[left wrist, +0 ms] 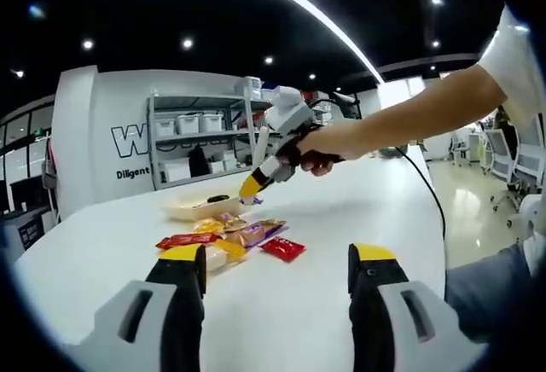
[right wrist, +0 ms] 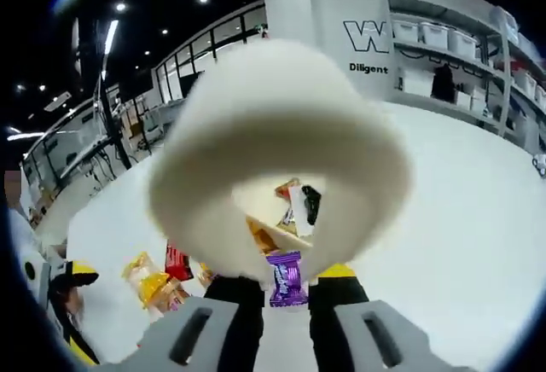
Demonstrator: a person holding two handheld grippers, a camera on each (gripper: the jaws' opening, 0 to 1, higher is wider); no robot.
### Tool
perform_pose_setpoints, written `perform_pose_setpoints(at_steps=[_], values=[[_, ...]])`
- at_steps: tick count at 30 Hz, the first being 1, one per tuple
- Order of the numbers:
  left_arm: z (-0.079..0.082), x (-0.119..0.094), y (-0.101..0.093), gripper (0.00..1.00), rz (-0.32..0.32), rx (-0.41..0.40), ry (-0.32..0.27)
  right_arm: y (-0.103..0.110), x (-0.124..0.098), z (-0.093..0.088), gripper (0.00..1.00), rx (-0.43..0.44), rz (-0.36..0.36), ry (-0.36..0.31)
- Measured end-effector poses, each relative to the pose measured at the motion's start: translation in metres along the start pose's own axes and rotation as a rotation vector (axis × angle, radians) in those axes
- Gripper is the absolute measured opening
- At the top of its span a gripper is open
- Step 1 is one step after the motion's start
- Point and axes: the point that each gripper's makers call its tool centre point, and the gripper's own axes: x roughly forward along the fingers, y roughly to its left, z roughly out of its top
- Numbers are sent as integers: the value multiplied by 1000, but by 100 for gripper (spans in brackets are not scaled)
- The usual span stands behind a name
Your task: Place the target food into the container with the food tongs after gripping and lifting it, then release it inside without dropping or visibly crushing the food.
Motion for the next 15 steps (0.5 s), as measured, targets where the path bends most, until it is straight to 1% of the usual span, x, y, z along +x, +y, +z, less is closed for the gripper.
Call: perform_pose_setpoints(at_steps=[1, 2, 3, 5, 7, 9, 11, 13, 15], values=[[0, 0, 0, 66, 0, 1, -1, 1, -2, 7, 12, 2, 11, -20], [0, 0, -1, 66, -2, 3, -1, 0, -4, 15, 13, 37, 13, -28], [0, 0, -1, 65, -3, 4, -2, -3, -4, 21, 13, 39, 11, -34], [1, 0, -1, 65, -2, 0, -3, -6, -1, 27, 13, 34, 2, -38], [1, 0, -1, 65, 1, -3, -4, -7, 5, 29, 13, 34, 0, -34], [1, 0, -1, 65, 0, 2, -2, -7, 11, 31, 13, 11, -1, -26], [1, 0, 0, 65, -1, 3, -5, -6, 16, 33, 13, 7, -2, -30], [1, 0, -1, 65, -3, -1, -9, -6, 23, 32, 13, 17, 3, -22], [1, 0, -1, 64, -3, -2, -7, -8, 31, 29, 13, 2, -4, -11]])
